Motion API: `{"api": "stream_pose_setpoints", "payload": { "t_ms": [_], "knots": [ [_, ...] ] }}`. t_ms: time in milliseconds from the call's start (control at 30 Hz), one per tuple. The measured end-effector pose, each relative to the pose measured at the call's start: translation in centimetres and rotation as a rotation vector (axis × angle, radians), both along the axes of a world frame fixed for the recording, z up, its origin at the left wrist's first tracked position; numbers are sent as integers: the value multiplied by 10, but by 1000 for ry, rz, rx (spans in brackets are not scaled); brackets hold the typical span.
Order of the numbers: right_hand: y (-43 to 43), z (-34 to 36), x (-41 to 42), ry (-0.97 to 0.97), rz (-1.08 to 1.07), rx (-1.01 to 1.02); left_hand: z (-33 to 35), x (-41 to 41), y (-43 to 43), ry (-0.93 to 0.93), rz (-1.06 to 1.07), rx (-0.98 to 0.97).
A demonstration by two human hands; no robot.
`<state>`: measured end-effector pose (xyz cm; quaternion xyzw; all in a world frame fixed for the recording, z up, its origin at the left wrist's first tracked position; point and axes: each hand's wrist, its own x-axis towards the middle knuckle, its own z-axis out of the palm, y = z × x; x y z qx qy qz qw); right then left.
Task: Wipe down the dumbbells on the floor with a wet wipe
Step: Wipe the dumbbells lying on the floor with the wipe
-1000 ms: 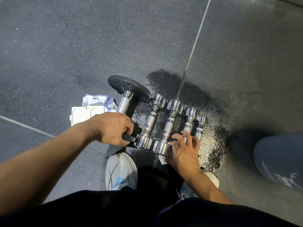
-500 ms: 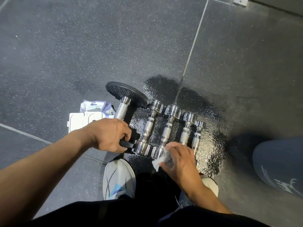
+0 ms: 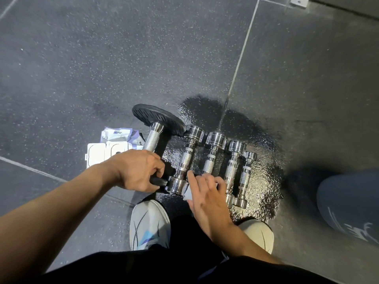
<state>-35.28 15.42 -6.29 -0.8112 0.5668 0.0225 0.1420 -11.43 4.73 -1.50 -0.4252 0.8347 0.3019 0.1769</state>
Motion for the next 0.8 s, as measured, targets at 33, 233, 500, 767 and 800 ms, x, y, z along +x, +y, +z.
{"api": "stream_pose_setpoints", "payload": {
  "t_ms": [33, 233, 500, 767, 800],
  "knots": [
    [1, 0, -1, -15, 14, -4, 0, 0, 0, 2, 0, 1],
    [0, -7, -15, 55, 89, 28, 0, 0, 0, 10, -1, 9],
    [-18, -5, 2, 154, 74, 124, 0, 1, 0, 17, 4, 1],
    [-25, 0, 7, 201, 106, 135, -2, 2, 0, 14, 6, -24],
    [-23, 2, 1, 178, 105, 112, -3, 2, 0, 14, 8, -27]
  ]
}}
